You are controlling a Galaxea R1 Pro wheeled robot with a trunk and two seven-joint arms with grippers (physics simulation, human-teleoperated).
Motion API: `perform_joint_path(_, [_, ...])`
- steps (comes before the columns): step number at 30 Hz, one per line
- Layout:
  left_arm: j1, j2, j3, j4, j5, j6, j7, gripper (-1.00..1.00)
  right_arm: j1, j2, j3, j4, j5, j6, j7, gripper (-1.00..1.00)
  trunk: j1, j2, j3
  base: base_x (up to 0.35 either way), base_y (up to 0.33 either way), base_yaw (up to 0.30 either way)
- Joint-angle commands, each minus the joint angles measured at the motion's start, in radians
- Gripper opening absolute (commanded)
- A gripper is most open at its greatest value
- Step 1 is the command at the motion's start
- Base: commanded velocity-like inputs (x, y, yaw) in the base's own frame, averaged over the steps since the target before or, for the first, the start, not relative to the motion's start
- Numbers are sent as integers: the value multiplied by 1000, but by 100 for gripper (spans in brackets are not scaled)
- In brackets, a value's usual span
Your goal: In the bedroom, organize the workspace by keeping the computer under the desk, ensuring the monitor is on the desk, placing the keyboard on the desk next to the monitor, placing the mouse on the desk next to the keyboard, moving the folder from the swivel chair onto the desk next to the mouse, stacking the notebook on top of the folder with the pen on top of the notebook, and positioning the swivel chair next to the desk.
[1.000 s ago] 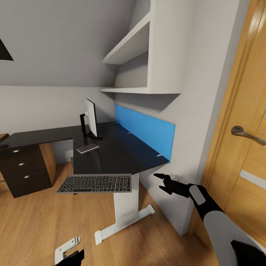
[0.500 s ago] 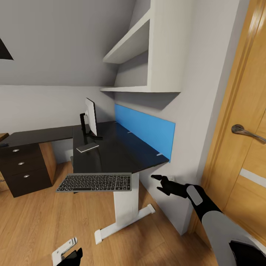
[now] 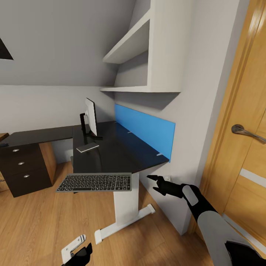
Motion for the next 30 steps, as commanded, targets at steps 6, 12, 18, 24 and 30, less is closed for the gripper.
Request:
perform_joint_path(6, [0,0,-2,-16,4,2,8,100,-1,1,-5,0,0,6,1,100,0,0,-1,0,0,0])
perform_joint_path(12, [0,0,-2,-19,4,2,9,100,-1,1,-5,0,0,6,1,100,0,0,-1,0,0,0])
perform_joint_path(18, [0,0,-2,-21,4,2,9,100,-1,1,-5,0,0,6,1,100,19,-35,-17,0,0,0])
perform_joint_path(24, [0,0,-2,-21,4,2,8,100,-1,1,-5,0,0,6,1,100,42,-77,-35,0,0,0])
perform_joint_path(30, [0,0,-2,-21,4,2,8,100,-1,1,-5,0,0,6,1,100,65,-119,-54,0,0,0])
